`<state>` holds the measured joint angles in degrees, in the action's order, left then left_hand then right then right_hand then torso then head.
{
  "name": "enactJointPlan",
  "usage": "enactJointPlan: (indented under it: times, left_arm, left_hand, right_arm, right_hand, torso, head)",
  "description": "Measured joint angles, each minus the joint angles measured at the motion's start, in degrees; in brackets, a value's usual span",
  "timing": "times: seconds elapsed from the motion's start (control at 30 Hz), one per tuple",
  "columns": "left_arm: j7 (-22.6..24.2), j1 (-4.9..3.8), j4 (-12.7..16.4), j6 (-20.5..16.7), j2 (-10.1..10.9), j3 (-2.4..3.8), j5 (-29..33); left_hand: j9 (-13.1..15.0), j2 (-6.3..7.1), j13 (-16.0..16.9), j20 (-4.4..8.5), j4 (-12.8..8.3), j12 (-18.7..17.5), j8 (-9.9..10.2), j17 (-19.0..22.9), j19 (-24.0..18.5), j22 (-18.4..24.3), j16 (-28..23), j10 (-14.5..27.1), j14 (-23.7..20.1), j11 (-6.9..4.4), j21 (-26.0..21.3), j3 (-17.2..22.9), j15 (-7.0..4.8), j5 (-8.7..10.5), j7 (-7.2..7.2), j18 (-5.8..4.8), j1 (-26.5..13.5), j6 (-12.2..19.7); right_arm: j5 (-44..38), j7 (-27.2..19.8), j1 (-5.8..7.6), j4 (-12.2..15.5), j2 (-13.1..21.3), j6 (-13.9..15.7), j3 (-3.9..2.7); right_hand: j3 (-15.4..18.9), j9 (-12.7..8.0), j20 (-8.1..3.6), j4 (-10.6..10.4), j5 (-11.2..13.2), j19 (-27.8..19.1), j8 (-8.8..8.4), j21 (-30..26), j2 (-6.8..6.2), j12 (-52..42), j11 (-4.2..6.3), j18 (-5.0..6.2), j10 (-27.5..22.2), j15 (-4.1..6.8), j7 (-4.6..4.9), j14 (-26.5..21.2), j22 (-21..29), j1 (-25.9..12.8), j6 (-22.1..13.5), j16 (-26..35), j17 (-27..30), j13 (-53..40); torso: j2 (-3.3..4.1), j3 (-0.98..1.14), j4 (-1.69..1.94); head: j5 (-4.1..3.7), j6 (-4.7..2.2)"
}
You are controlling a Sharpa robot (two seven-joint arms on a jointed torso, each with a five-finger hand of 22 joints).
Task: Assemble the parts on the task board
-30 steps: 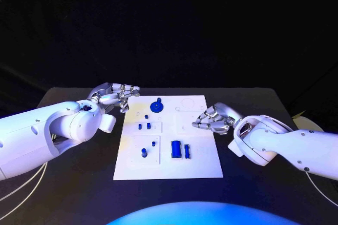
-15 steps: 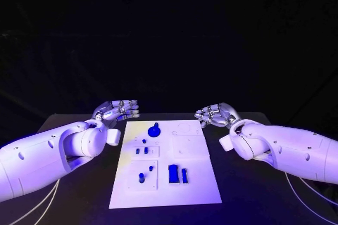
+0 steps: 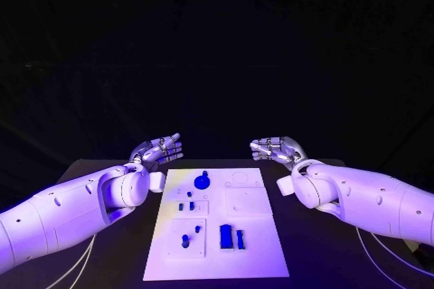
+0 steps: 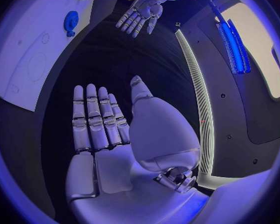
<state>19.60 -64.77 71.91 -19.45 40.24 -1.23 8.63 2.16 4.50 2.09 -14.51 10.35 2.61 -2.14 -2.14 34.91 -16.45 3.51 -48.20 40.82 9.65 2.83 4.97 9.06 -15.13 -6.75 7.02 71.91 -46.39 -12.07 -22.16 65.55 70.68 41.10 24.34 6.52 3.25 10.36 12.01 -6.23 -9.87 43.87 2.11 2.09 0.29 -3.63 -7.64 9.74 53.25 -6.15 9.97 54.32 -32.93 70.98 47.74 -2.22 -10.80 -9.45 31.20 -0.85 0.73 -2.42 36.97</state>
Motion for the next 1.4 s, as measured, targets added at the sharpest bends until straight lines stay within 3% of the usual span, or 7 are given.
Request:
enactJointPlan:
  times: [0.2,0.33,0.47,0.6,0.9,1.1,1.4]
  left_arm:
    - [0.27,0.89,3.18,-1.86,0.8,0.2,-0.45]
    - [1.39,2.0,7.62,-5.49,1.95,0.54,-1.49]
    - [3.13,3.25,12.25,-10.44,3.09,0.78,-2.96]
    - [5.02,4.09,15.6,-15.42,3.92,1.0,-4.54]
    - [7.68,4.63,17.86,-21.79,4.5,1.15,-6.77]
    - [8.5,4.63,17.87,-23.28,4.52,1.17,-7.44]
    - [8.95,4.63,17.89,-24.13,4.52,1.17,-7.84]
  left_hand:
    - [-1.39,-2.81,-1.34,3.34,-2.5,-1.49,1.17,1.37,-7.93,3.74,-2.21,10.94,-9.26,-2.24,-1.73,-2.93,-2.08,3.4,2.0,-1.24,-16.27,10.5]
    - [-1.78,-3.69,-1.72,5.16,-3.67,-1.97,1.53,1.77,-12.3,5.79,-2.82,16.97,-14.39,-3.42,-2.17,-4.1,-3.19,5.33,4.33,-1.24,-25.27,16.32]
    - [-1.92,-4.08,-1.85,6.58,-4.62,-2.21,1.78,1.91,-15.76,7.42,-2.86,21.76,-18.41,-4.74,-2.42,-4.58,-5.09,6.84,5.49,-3.78,-32.43,20.95]
    - [-1.99,-4.29,-1.95,7.76,-6.72,-2.22,1.77,2.01,-18.61,8.78,-3.1,25.7,-21.8,-6.95,-2.48,-4.71,-6.93,8.05,6.1,-4.94,-38.33,24.73]
    - [-2.09,-4.47,-2.01,11.16,-9.34,-2.22,1.76,2.06,-23.58,11.36,-3.1,32.54,-27.54,-9.06,-2.48,-4.89,-8.56,11.06,6.63,-6.18,-48.48,31.28]
    - [-2.09,-4.5,-2.02,13.48,-9.69,-2.22,1.76,2.08,-25.89,14.47,-3.3,35.96,-30.48,-9.43,-2.48,-4.89,-8.86,13.56,6.68,-6.18,-53.63,34.59]
    - [-2.08,-4.52,-2.02,14.3,-9.98,-2.22,1.76,2.08,-28.57,16.0,-3.3,39.77,-33.49,-9.61,-2.47,-4.87,-8.94,14.63,6.72,-6.17,-59.29,38.28]
  right_arm:
    - [1.05,-0.23,-1.22,4.28,0.88,2.0,-1.64]
    - [3.16,-1.24,-2.94,10.17,1.95,5.68,-3.71]
    - [5.83,-2.71,-4.26,15.16,2.76,10.06,-5.29]
    - [8.28,-4.12,-5.07,18.1,3.37,14.01,-6.21]
    - [10.95,-5.84,-5.35,19.15,3.59,18.12,-6.48]
    - [11.73,-6.32,-5.35,19.17,3.6,19.14,-6.48]
    - [12.17,-6.61,-5.36,19.17,3.6,19.72,-6.49]
  right_hand:
    - [-2.17,-2.36,-2.72,2.73,2.24,-9.96,-1.17,-1.29,-0.2,2.33,1.75,-1.98,-12.09,2.79,-2.26,-12.31,7.48,-16.07,-10.82,1.37,2.46,2.15]
    - [-2.8,-3.65,-4.23,4.43,3.47,-15.45,-1.56,-1.59,-0.25,2.9,3.7,-2.95,-18.75,4.5,-3.53,-19.12,11.61,-24.96,-16.83,1.67,3.81,3.34]
    - [-3.0,-4.67,-5.41,5.09,4.6,-19.74,-1.71,-1.59,-0.26,2.98,5.59,-3.14,-23.96,5.31,-4.53,-24.46,14.84,-31.92,-21.51,1.76,4.86,4.8]
    - [-3.04,-6.74,-6.41,5.46,6.93,-23.44,-1.7,-1.81,-0.28,3.27,6.62,-5.08,-28.46,5.69,-6.8,-29.0,17.59,-37.84,-25.47,1.76,6.59,6.96]
    - [-3.24,-9.49,-10.57,5.71,9.11,-29.51,-1.7,-1.81,-0.28,3.28,7.37,-7.76,-35.95,6.06,-9.21,-36.64,22.24,-47.88,-32.21,1.98,9.79,8.86]
    - [-3.11,-10.04,-11.49,5.84,9.43,-32.67,-1.9,-1.81,-0.26,3.28,7.53,-8.52,-39.71,6.12,-9.67,-40.51,24.58,-52.89,-35.61,1.98,10.41,9.21]
    - [-3.26,-10.23,-11.93,5.99,9.43,-36.12,-1.92,-1.81,-0.28,3.27,7.63,-8.51,-43.97,6.16,-9.93,-44.83,27.2,-58.51,-39.43,1.97,10.67,9.35]
  torso:
    - [0.0,0.37,-0.29]
    - [0.0,0.66,-0.55]
    - [0.0,0.77,-0.67]
    - [-0.01,0.82,-0.71]
    - [-0.02,0.85,-0.73]
    - [-0.02,0.86,-0.73]
    - [-0.02,0.86,-0.73]
  head:
    - [1.4,-1.46]
    - [2.18,-2.3]
    - [2.38,-2.53]
    - [2.41,-2.57]
    - [2.42,-2.6]
    - [2.42,-2.6]
    - [2.42,-2.6]
